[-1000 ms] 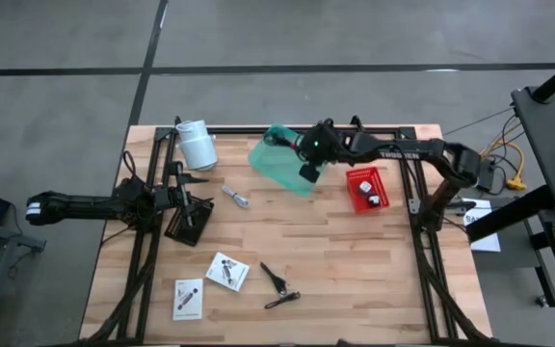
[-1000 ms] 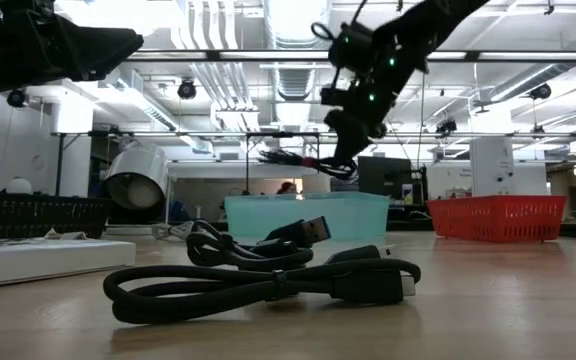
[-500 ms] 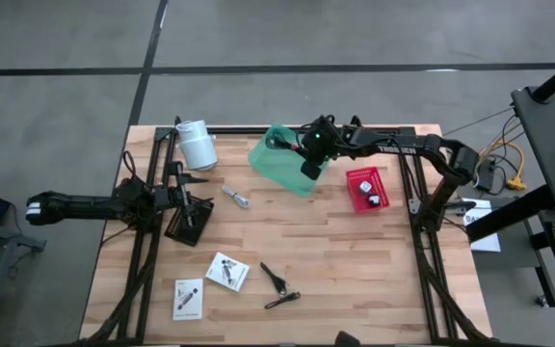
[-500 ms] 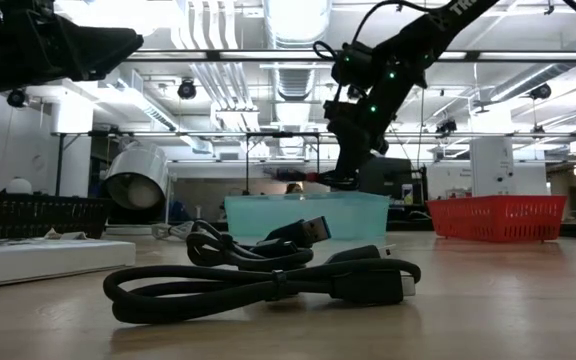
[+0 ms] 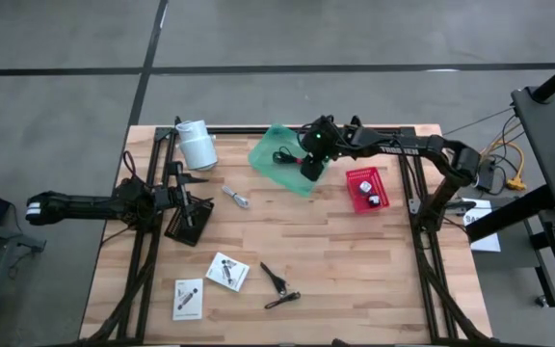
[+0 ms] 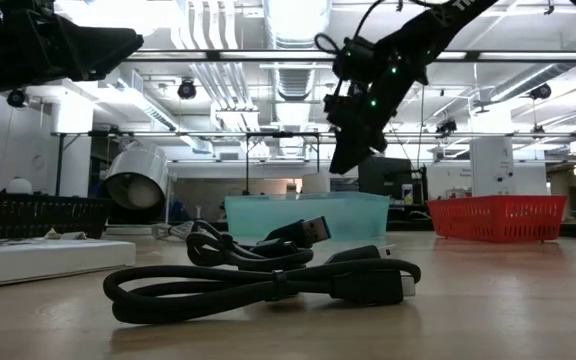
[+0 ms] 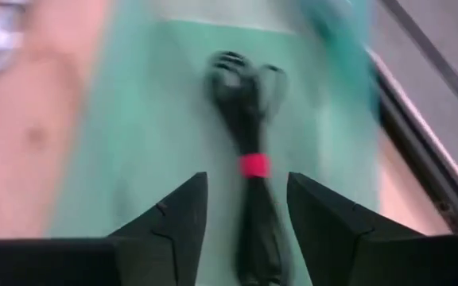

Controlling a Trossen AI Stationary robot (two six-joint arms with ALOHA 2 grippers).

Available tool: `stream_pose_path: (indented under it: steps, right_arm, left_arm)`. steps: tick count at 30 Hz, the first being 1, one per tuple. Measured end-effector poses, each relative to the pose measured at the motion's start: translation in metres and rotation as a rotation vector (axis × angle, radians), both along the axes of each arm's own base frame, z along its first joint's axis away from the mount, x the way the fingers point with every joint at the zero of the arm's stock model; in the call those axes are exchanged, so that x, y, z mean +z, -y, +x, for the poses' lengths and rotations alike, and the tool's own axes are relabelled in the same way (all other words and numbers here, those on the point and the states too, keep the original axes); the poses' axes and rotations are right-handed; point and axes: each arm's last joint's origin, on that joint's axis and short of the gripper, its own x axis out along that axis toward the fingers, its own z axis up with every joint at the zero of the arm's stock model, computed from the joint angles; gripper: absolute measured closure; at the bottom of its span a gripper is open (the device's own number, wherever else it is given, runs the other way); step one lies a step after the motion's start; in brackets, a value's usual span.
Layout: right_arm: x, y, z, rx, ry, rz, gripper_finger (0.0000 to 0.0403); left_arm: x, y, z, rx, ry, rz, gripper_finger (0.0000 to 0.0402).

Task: Pick and place items into bin
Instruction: Put the white charger cable into the green bin

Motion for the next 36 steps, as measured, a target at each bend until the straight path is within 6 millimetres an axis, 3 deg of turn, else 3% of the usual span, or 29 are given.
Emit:
stream_pose_path:
  steps: [6, 12, 16, 22, 30, 36]
  right_arm:
    - [0.008, -0.032, 0.006, 0.231, 0.103, -0.053, 0.0239]
    - [0.005, -0.071, 0.001, 0.327, 0.277, -0.127, 0.0240]
    - [0.001, -0.094, -0.017, 0.314, 0.342, -0.132, 0.0246]
    - [-0.004, -0.123, -0.054, 0.311, 0.523, -0.292, 0.0256]
    - [-0.008, -0.131, -0.104, 0.321, 0.761, -0.479, 0.0270]
    - [-0.010, -0.134, -0.134, 0.337, 0.848, -0.625, 0.0278]
  left_arm:
    - [0.000, 0.000, 0.000, 0.000, -0.001, 0.000, 0.0187]
    - [0.000, 0.000, 0.000, -0.001, -0.004, -0.003, 0.0187]
    - [-0.001, 0.000, 0.000, -0.001, -0.005, -0.004, 0.0187]
    - [-0.002, 0.000, 0.001, -0.001, -0.017, -0.005, 0.0187]
    - [-0.004, 0.000, 0.003, -0.001, -0.039, -0.007, 0.0187]
    - [-0.007, -0.001, 0.007, -0.015, -0.067, -0.074, 0.0187]
